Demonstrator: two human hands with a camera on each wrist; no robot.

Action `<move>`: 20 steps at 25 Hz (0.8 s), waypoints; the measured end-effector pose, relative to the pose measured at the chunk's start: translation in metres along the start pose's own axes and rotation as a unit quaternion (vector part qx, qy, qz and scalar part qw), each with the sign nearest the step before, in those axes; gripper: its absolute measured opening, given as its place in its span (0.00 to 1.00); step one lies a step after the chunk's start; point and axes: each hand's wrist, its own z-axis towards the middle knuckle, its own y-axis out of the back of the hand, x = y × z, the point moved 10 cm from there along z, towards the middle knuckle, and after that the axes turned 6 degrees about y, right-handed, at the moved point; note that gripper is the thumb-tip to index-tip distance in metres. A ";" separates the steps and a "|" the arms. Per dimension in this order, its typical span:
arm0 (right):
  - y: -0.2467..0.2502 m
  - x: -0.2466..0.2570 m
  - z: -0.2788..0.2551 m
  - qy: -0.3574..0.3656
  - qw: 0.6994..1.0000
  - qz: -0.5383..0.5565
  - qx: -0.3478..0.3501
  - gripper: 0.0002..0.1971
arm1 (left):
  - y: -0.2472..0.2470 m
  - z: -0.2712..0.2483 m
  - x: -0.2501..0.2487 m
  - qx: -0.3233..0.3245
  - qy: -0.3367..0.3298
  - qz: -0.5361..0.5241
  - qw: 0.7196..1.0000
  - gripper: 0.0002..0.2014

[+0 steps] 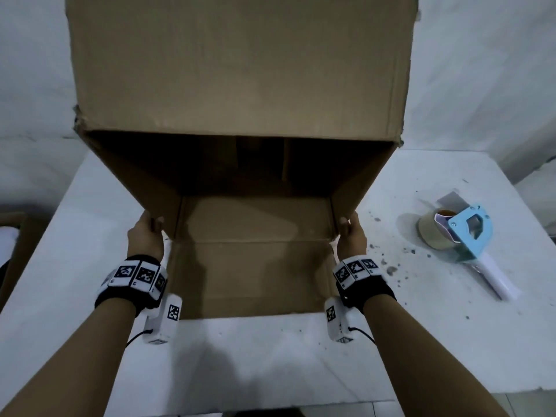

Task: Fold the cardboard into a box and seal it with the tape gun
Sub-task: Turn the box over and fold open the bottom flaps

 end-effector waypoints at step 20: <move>0.083 0.165 -0.081 0.128 0.978 -0.138 -0.091 0.21 | 0.158 -0.112 -0.058 -0.173 -0.126 -0.216 0.953 0.23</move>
